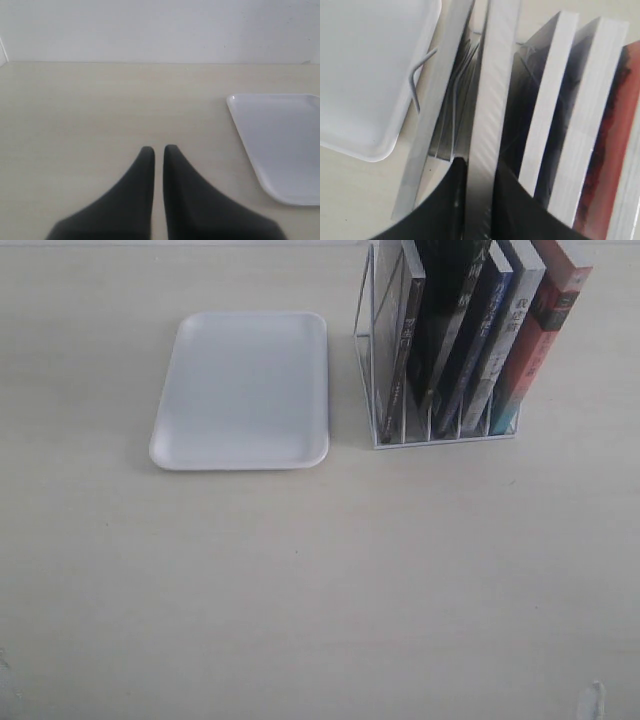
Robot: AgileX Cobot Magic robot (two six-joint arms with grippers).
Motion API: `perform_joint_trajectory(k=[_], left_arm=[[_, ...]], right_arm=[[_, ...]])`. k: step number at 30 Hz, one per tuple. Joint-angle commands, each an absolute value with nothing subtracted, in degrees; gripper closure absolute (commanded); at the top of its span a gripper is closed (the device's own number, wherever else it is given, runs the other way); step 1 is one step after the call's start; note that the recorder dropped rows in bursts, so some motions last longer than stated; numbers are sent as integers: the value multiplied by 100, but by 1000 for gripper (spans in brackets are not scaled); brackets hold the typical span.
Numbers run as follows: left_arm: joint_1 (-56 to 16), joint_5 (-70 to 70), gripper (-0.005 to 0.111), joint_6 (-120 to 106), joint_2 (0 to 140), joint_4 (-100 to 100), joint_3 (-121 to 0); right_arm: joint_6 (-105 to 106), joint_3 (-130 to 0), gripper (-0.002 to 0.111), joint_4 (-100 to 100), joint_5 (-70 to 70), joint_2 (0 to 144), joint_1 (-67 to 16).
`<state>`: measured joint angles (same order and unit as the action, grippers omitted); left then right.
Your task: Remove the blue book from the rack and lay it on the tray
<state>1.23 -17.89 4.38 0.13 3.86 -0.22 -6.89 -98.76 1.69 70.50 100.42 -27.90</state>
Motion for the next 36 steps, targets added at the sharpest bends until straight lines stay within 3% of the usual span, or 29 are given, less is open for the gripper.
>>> perform_joint_trajectory(k=[1,36], left_arm=[[77,-1754,101,426,0,398,0],[77,-1754,101,426,0,398,0]], right_arm=[[-737,-9896,108,375,6996,9597,-2794],[-845,-9896,108,393,6996,9793,-2794]])
